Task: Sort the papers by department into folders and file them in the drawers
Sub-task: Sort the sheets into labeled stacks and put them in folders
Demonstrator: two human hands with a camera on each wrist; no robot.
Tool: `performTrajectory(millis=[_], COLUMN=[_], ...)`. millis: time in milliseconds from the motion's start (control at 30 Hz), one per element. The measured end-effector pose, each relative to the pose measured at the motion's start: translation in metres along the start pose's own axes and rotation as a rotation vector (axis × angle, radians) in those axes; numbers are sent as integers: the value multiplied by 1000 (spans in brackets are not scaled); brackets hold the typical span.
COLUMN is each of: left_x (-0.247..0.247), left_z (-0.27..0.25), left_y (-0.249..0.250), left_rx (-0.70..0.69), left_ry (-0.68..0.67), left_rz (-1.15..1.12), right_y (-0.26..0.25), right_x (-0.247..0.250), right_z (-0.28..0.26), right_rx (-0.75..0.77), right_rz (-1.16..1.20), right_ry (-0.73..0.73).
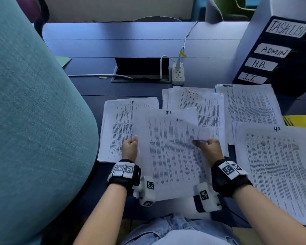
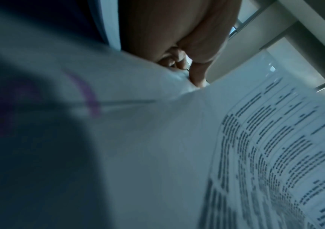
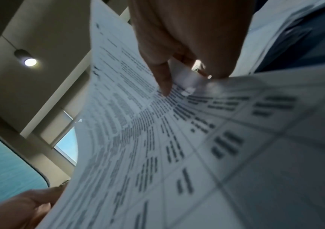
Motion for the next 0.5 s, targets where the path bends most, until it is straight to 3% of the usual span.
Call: performTrajectory(millis=[133,267,367,500], left_x=[-4,-4,-2,-4], left_z=[-8,-8,-10,-8], left_y=[5,4,8,21], left_rx=[40,81,80,35], left_ry=[-123,-113,-79,-78], left_rz=[-80,-95,-93,-111], right_y=[6,7,12,13], right_x=[11,21,23,1], right_z=[2,7,11,6], right_rx=[-27,-25,-66,-169], right_rz=[-23,107,150,41], right_ry=[205,297,229,-76])
Point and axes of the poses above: each hand's wrist, its own z-axis towards the middle knuckle, its own x-axis out of the back of the hand, y = z × x, the point moved 7 cm from there along z, towards the middle knuckle, and after that the axes turned 1 degree about -x, right-handed, at the moved point
